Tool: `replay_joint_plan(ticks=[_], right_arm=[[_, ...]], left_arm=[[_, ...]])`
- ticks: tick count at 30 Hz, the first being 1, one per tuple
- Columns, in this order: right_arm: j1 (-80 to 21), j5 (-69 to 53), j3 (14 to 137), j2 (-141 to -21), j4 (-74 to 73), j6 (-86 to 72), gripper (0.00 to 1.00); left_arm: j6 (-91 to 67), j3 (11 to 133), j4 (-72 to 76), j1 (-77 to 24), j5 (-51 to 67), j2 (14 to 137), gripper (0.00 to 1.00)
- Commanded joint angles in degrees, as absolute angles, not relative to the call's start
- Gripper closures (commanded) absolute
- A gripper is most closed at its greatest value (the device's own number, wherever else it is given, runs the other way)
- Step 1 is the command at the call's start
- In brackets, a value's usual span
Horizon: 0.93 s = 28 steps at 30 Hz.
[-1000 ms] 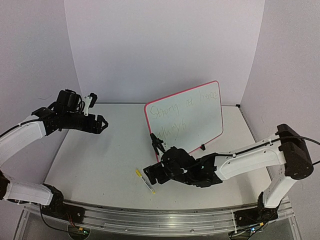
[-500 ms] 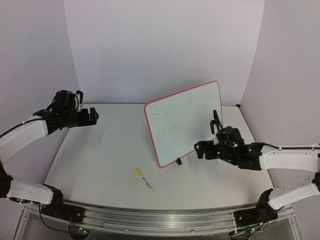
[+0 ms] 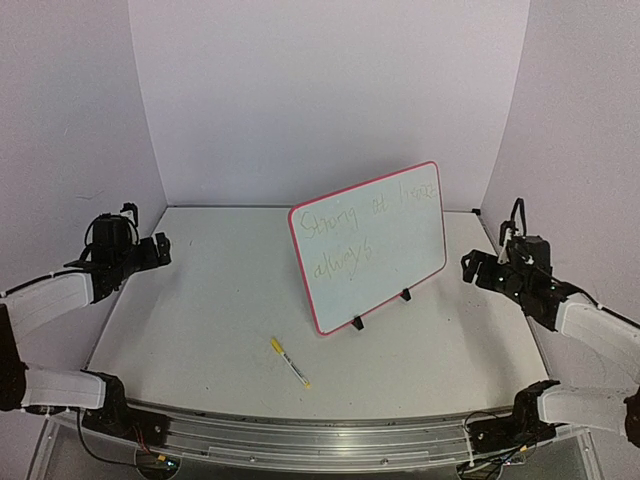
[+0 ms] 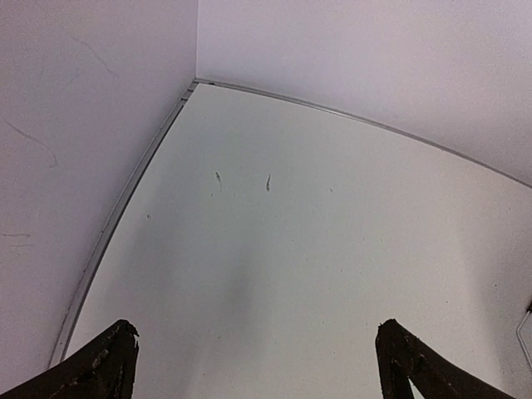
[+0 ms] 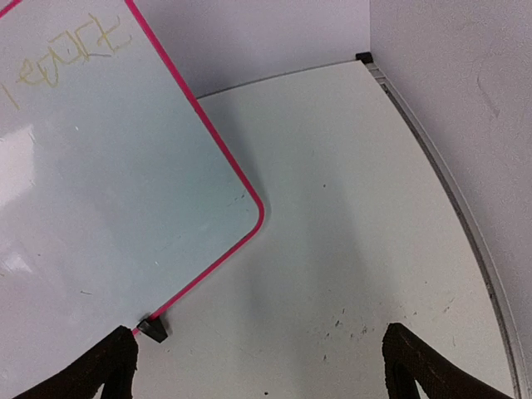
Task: Write a sentence on the whiteboard
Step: Reset both arms
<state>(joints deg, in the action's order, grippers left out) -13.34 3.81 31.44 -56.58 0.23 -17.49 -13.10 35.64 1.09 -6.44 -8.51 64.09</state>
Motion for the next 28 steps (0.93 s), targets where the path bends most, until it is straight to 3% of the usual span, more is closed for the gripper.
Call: replay_joint_plan(ticks=[1, 14, 28], right_arm=[[-12.33, 4.17, 28.91, -47.58, 5.76, -10.83, 0.02], [-12.29, 13.01, 14.18, -33.38, 12.01, -8.09, 0.02], [-12.26, 13.71, 12.86, -29.93, 11.07, -7.34, 0.02]], left_arm=[[-9.27, 28.83, 16.36, -6.41, -11.55, 57.11, 0.01], [-9.51, 18.82, 25.13, -6.41, -16.04, 56.99, 0.01], [-9.97, 15.3, 28.47, -6.4, -18.18, 57.25, 0.01]])
